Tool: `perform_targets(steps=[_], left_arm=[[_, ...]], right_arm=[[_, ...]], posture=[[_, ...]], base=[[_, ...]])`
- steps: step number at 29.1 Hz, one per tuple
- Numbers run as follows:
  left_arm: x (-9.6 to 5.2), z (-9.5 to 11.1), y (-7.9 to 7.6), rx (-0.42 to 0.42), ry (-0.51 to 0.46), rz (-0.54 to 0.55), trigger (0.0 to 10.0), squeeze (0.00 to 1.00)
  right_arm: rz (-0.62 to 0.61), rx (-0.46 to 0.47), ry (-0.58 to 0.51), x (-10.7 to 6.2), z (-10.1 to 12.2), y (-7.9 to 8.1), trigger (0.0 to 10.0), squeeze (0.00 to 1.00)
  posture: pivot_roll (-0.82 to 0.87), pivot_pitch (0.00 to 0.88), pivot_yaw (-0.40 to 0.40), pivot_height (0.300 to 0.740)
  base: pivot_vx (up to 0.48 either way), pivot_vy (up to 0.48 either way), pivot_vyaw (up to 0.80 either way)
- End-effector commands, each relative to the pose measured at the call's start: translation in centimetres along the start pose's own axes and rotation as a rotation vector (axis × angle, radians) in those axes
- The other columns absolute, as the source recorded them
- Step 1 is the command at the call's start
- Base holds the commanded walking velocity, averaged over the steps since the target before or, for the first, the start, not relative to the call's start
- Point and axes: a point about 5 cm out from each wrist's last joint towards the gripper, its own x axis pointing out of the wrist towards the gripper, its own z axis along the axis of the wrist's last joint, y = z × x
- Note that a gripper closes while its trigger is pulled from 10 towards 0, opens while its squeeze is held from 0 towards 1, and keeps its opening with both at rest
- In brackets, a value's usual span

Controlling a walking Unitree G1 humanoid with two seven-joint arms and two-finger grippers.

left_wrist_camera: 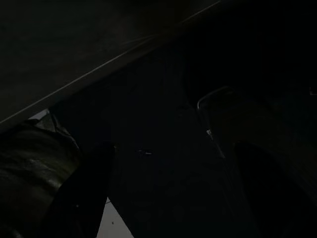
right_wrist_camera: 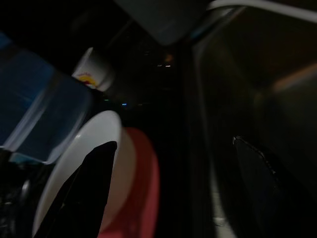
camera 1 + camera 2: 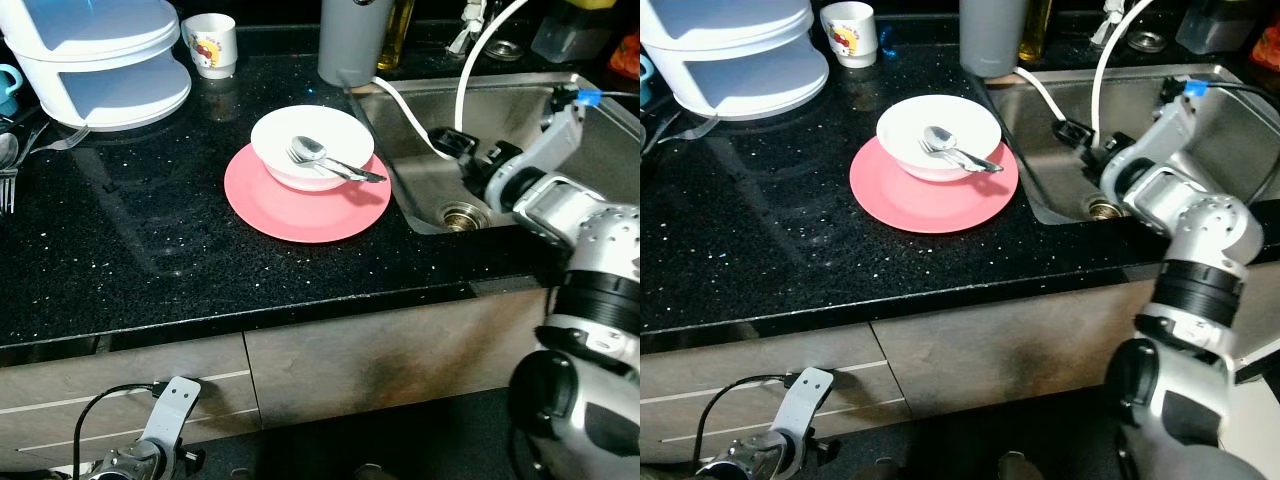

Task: Kitchen organization

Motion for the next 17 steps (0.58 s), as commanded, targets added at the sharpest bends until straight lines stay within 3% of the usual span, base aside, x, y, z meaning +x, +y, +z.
perform_targets(steps=[1,3,8,9,15,17], left_arm=[[-0.1,-0.2,0.3,-0.003,0.004,0.007,10.0,0.0],[-0.1,-0.2,0.4,-0.003,0.004,0.007,10.0,0.0],[-0.1,-0.1,0.4,-0.003,0.003,0.008,10.0,0.0],[-0.1,-0.1,0.4,-0.003,0.002,0.009,10.0,0.0],[-0.2,0.0,0.5,-0.005,0.0,0.011,10.0,0.0],[-0.1,0.0,0.5,-0.006,-0.001,0.011,10.0,0.0]], right_arm=[[0.024,0.022,-0.069,-0.3,0.8,0.4,10.0,0.0],[0.08,0.027,-0.109,-0.6,1.0,1.4,10.0,0.0],[0.156,-0.106,-0.1,-0.8,0.3,3.2,10.0,0.0],[0.186,-0.175,-0.092,-0.7,-0.1,3.9,10.0,0.0],[0.368,-0.35,-0.125,-0.8,-0.7,7.3,10.0,0.0],[0.47,-0.452,-0.124,-0.9,-1.4,9.2,10.0,0.0]], posture=[[-0.05,0.139,-0.002,0.74],[-0.05,0.14,0.0,0.74],[-0.05,0.143,0.002,0.74],[-0.05,0.144,0.003,0.74],[-0.04,0.145,0.001,0.74],[-0.04,0.146,0.0,0.74]], base=[[0.0,0.0,0.0],[0.0,0.0,0.0],[0.0,0.0,0.0],[0.0,0.0,0.0],[0.0,0.0,0.0],[0.0,0.0,0.0]])
